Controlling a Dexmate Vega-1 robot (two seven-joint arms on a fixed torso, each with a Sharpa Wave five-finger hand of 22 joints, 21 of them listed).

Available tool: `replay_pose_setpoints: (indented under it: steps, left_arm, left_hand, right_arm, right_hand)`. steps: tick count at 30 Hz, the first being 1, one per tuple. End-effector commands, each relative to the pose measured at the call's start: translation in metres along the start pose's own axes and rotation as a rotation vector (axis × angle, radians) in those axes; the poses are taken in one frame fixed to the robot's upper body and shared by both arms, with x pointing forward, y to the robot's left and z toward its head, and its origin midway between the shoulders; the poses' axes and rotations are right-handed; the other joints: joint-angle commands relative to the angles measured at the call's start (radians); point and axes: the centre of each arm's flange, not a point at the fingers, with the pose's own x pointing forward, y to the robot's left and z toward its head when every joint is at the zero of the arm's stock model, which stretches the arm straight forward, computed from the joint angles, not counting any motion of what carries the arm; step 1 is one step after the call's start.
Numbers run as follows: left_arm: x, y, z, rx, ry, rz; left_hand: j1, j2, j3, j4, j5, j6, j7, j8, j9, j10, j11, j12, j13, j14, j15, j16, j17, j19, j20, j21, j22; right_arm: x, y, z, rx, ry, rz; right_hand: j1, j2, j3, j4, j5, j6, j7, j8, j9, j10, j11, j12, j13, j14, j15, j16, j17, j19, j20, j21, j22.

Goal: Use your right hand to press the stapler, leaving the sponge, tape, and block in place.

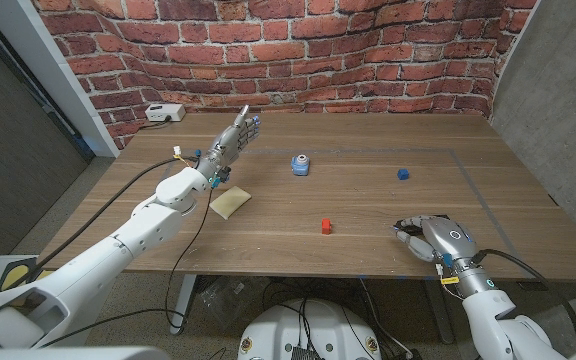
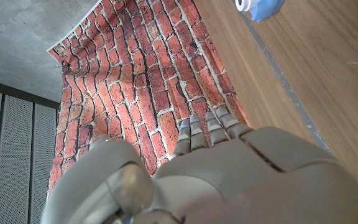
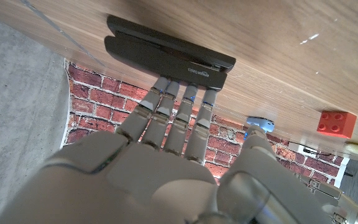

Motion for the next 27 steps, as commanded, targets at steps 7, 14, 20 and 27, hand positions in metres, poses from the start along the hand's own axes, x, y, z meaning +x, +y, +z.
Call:
replay_pose_setpoints:
  steps: [7, 14, 20, 27]
  left_arm:
    - [-0.002, 0.002, 0.002, 0.001, -0.005, 0.007]
    - [-0.001, 0.003, 0.002, -0.002, -0.006, 0.006]
    - [-0.003, 0.005, 0.002, -0.002, -0.005, 0.012]
    - [-0.005, 0.007, 0.001, -0.005, -0.008, 0.011]
  left_hand:
    - [0.005, 0.006, -0.009, 0.001, -0.004, 0.009, -0.002, 0.001, 0.002, 0.009, 0.0, -0.001, 0.002, 0.008, 0.0, -0.002, 0.005, 0.007, -0.002, -0.003, 0.004]
    - [0.006, 0.007, -0.01, 0.002, -0.004, 0.01, -0.003, 0.001, 0.002, 0.008, 0.001, -0.001, 0.002, 0.008, -0.001, -0.002, 0.005, 0.008, -0.002, -0.004, 0.004]
    - [0.006, 0.008, -0.011, 0.002, -0.005, 0.012, -0.003, 0.001, 0.002, 0.008, 0.001, -0.001, 0.002, 0.008, 0.0, -0.003, 0.005, 0.009, -0.002, -0.006, 0.004]
    - [0.006, 0.008, -0.012, 0.002, -0.005, 0.011, -0.003, 0.0, 0.002, 0.008, -0.001, -0.002, 0.002, 0.008, 0.0, -0.003, 0.005, 0.009, -0.001, -0.008, 0.004]
  right_arm:
    - [-0.001, 0.016, -0.01, 0.004, 0.04, 0.073]
    - [0.0, 0.005, -0.009, 0.005, 0.033, 0.039]
    - [-0.001, -0.009, -0.004, 0.0, 0.012, 0.0]
    - [-0.002, -0.024, 0.003, -0.005, -0.012, -0.055]
  right_hand:
    - [0.008, 0.004, 0.012, 0.0, -0.003, 0.064, -0.004, 0.021, 0.001, 0.017, 0.004, 0.003, 0.002, 0.013, -0.019, 0.0, 0.0, 0.009, 0.002, 0.001, 0.004]
    - [0.009, 0.005, 0.014, 0.0, -0.004, 0.07, -0.005, 0.018, 0.0, 0.032, -0.003, 0.007, 0.002, 0.031, -0.023, 0.006, 0.0, 0.021, 0.001, 0.005, 0.004]
    - [0.009, 0.004, 0.015, 0.0, -0.005, 0.088, -0.005, 0.02, 0.0, 0.048, -0.002, 0.01, 0.002, 0.046, -0.024, 0.008, 0.0, 0.034, 0.0, 0.009, 0.004]
    - [0.009, 0.003, 0.015, 0.0, -0.005, 0.092, -0.008, 0.019, 0.001, 0.056, -0.002, 0.011, 0.002, 0.05, -0.026, 0.008, 0.0, 0.038, -0.001, 0.01, 0.004]
